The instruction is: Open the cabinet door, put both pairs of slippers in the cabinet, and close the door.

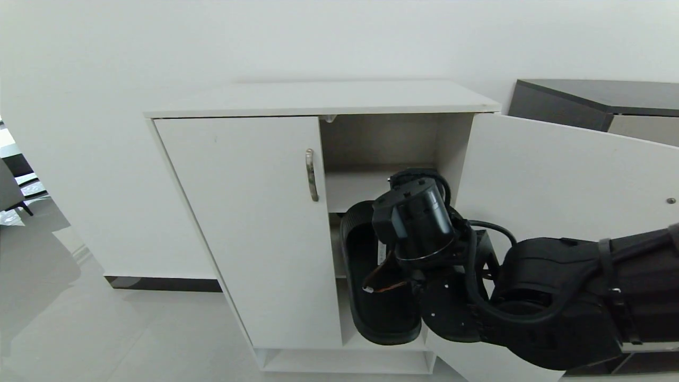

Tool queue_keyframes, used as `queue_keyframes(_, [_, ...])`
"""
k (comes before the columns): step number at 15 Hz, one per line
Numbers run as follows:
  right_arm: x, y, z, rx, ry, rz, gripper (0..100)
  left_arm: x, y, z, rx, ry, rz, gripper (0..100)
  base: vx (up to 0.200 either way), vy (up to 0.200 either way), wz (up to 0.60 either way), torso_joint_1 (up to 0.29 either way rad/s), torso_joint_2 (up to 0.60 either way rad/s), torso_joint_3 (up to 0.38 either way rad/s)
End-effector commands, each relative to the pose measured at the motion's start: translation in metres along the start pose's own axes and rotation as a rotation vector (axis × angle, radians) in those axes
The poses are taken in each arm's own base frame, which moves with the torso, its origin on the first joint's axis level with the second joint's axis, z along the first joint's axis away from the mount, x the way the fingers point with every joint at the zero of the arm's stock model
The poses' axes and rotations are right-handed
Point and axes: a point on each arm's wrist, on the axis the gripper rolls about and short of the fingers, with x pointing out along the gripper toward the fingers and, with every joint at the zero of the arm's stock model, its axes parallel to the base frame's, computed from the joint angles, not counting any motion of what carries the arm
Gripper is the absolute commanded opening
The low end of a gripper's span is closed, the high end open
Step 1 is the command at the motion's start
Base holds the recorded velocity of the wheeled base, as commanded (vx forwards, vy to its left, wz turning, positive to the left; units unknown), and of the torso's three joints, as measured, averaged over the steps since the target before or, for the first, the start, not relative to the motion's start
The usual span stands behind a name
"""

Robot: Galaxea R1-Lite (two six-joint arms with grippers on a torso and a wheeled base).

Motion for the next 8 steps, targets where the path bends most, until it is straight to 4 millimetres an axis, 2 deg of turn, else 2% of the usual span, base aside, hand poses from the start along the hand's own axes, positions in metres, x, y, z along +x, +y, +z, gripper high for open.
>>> queue_keyframes(1, [0.013,0.003,-0.007,-0.013,0.013,-0.018,0,0.000,0.000,0.000,0.000,0.002,0.000,0,0.200,0.000,0.00,0.002,0.00,0.002])
queue_keyframes(8, [0.022,0.006,-0.019,-0.035,0.033,-0.033,0,0.000,0.000,0.000,0.000,0.002,0.000,0,0.200,0.000,0.00,0.006,0.00,0.002])
